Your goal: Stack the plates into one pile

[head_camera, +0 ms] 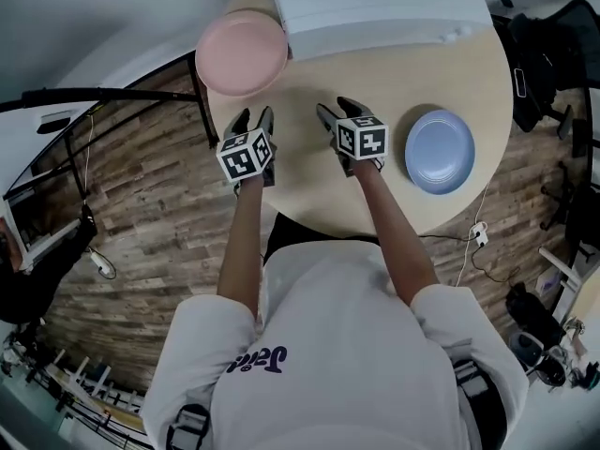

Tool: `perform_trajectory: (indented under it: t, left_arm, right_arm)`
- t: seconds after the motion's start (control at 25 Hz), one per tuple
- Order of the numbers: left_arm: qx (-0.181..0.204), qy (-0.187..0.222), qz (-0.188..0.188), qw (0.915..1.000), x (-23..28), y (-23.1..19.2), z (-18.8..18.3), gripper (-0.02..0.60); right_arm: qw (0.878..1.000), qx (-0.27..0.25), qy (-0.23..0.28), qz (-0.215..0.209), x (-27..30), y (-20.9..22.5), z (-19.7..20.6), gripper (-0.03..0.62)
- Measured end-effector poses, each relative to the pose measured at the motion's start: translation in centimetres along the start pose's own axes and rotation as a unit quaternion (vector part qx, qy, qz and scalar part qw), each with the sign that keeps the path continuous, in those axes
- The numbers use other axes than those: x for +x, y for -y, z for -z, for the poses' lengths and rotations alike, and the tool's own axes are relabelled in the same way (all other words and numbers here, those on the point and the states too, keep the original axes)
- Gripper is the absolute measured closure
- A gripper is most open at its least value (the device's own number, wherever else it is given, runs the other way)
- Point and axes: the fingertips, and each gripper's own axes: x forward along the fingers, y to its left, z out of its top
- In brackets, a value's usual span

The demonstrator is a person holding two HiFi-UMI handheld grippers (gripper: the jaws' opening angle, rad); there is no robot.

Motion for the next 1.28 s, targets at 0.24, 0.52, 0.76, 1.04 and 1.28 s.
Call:
perform_trajectory:
  t: [0.24,0.52,0.76,1.04,1.28]
  left_arm:
    - [-0.143,0.048,-0.004,0.9885,-0.5,-6.9,-2.2,0.362]
    - [-0.229,0.073,-0.009,0.9707,0.6,-12.1,-3.5,0.362]
    - [-0.249,0.054,-0.006,0.9671,3.0,-13.0,-3.2,0.369]
    - [-0.259,0.046,-0.012,0.9647,4.3,-13.2,-3.4,0.446]
    - [-0.264,0.041,-0.013,0.9637,4.3,-13.1,-3.7,0.494]
  right_arm:
    - [0.998,0.04,-0.012,-0.045,5.4,-4.4,-1.0,0.355]
    - [0.993,0.098,-0.008,-0.064,10.1,-7.0,-2.7,0.355]
    - [0.984,0.163,0.0,-0.07,12.7,-8.3,-3.8,0.385]
    - [0.978,0.203,0.001,-0.04,13.9,-7.4,-4.3,0.476]
    - [0.979,0.2,0.001,-0.035,13.9,-7.6,-4.6,0.504]
